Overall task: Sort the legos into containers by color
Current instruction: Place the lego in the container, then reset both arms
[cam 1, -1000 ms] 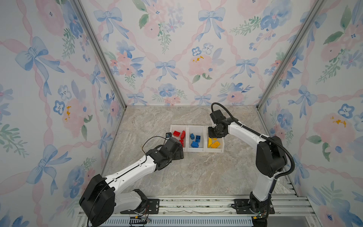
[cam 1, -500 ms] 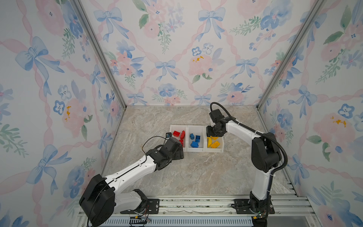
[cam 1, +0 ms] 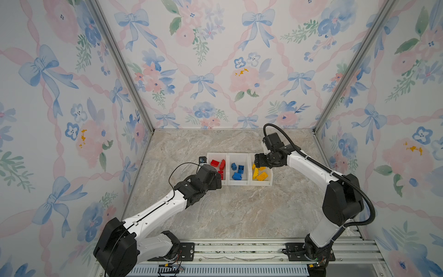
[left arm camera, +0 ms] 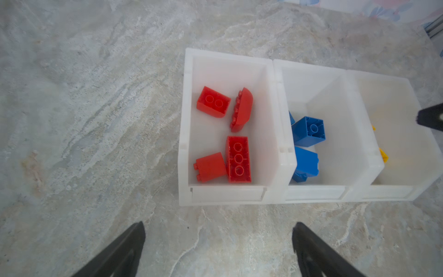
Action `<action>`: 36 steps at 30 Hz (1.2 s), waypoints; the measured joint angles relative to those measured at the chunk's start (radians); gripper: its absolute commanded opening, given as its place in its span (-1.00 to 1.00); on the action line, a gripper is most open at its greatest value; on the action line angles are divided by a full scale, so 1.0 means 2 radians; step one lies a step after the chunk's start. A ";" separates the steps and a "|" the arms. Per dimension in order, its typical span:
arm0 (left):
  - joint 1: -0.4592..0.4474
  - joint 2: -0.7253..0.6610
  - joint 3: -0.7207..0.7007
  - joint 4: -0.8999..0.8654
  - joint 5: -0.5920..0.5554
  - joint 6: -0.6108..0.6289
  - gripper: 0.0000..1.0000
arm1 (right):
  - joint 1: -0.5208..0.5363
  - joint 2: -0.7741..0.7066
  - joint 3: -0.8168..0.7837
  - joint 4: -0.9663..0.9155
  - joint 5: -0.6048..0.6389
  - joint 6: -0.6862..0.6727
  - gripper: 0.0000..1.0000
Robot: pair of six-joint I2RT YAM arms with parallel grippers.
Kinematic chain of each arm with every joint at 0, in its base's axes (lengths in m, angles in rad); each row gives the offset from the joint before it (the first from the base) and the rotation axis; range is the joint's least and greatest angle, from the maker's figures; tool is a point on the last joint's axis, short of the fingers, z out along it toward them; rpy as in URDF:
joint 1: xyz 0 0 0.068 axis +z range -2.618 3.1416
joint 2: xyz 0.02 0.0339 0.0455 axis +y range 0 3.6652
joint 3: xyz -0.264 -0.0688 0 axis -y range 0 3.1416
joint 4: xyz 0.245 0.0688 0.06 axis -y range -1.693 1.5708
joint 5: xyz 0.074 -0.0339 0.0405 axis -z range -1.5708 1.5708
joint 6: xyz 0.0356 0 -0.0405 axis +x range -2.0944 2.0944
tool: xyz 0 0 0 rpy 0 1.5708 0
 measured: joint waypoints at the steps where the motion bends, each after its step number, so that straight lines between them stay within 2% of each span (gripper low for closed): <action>1: 0.008 -0.006 -0.004 0.010 -0.004 0.009 0.96 | 0.000 -0.016 -0.009 0.001 0.003 -0.004 0.95; 9: 0.057 -0.043 -0.071 0.105 -0.022 0.093 0.95 | -0.015 -0.101 -0.087 0.017 0.020 -0.037 0.94; 18: 0.133 -0.060 -0.173 0.260 -0.021 0.179 0.95 | -0.097 -0.183 -0.199 0.089 0.041 -0.079 0.94; 22: 0.173 -0.051 -0.190 0.323 -0.021 0.198 0.92 | -0.150 -0.214 -0.267 0.156 0.047 -0.094 0.94; 25: 0.187 -0.031 -0.200 0.375 -0.021 0.213 0.90 | -0.175 -0.220 -0.314 0.213 0.049 -0.104 0.94; 36: 0.217 0.019 -0.275 0.576 -0.008 0.261 0.90 | -0.176 -0.174 -0.416 0.467 0.058 -0.157 0.94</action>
